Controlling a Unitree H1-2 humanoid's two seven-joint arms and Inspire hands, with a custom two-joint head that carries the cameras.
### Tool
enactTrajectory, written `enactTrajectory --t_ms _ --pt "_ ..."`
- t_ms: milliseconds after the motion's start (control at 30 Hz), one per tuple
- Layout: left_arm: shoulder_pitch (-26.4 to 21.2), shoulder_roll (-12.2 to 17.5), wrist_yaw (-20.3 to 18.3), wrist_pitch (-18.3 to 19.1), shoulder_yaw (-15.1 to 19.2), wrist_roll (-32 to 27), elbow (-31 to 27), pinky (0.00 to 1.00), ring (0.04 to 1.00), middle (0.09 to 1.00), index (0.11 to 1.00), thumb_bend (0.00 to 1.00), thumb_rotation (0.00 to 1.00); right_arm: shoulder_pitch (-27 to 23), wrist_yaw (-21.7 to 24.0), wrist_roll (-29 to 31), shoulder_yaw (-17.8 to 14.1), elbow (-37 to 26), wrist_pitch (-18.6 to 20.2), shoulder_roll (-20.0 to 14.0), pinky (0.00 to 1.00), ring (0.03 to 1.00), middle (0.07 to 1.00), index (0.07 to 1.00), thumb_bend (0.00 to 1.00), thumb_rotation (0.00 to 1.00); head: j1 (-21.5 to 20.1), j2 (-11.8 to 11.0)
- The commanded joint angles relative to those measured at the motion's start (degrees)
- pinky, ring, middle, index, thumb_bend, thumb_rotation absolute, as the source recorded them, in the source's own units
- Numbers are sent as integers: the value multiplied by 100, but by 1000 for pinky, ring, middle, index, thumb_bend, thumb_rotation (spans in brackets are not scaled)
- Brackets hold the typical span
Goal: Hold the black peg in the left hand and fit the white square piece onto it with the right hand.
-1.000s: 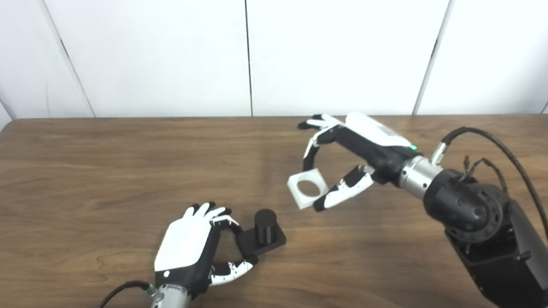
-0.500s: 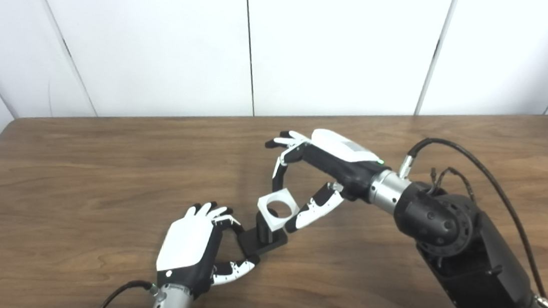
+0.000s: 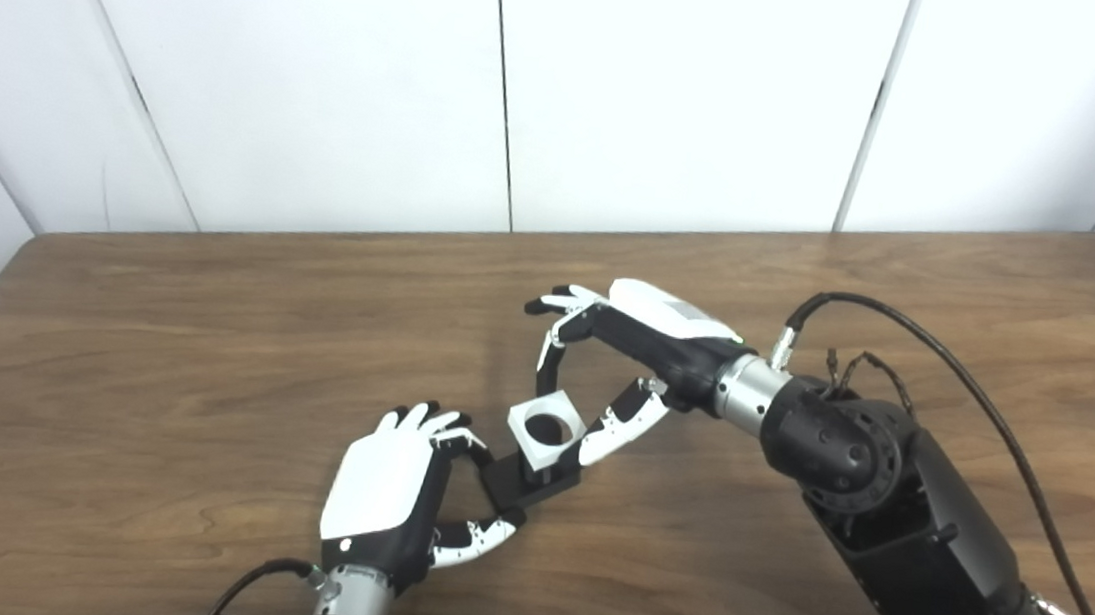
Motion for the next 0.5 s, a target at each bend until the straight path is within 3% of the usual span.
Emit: enactTrajectory --t_ms 0,467 --pt "-94 -41 40 -36 -92 86 42 960 940 859 586 496 397 -165 -215 33 -76 40 -266 55 920 996 931 489 526 143 -8 5" --pt "-92 -121 27 -25 -112 69 20 956 940 857 581 501 385 -118 -337 -86 22 418 -498 36 906 995 934 489 526 144 -21 17"
